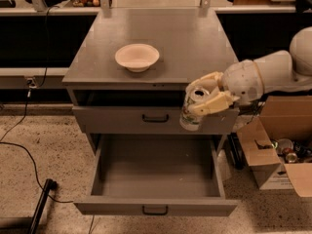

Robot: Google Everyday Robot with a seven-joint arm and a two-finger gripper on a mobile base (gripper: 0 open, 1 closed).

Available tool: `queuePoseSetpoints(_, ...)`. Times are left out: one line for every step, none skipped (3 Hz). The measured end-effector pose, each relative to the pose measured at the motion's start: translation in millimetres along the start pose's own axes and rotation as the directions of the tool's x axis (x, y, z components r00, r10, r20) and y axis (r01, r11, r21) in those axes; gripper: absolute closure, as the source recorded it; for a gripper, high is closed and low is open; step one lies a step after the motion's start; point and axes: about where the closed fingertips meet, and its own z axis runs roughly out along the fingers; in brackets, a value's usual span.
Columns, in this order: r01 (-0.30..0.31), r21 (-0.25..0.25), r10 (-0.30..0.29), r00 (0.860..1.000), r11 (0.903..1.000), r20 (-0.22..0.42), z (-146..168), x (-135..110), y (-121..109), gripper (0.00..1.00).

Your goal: Pick 7up can from middle drawer and place on counter

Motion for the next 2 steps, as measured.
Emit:
queuePoseSetpoints(-0.064,-0.002,0.064,0.998,0.9979,0.008,-9,-24,-27,1.0)
queuePoseSetpoints(-0.121,0.002,0.121,0.992,0.9926,0.036,-15,-48,-65,1.0)
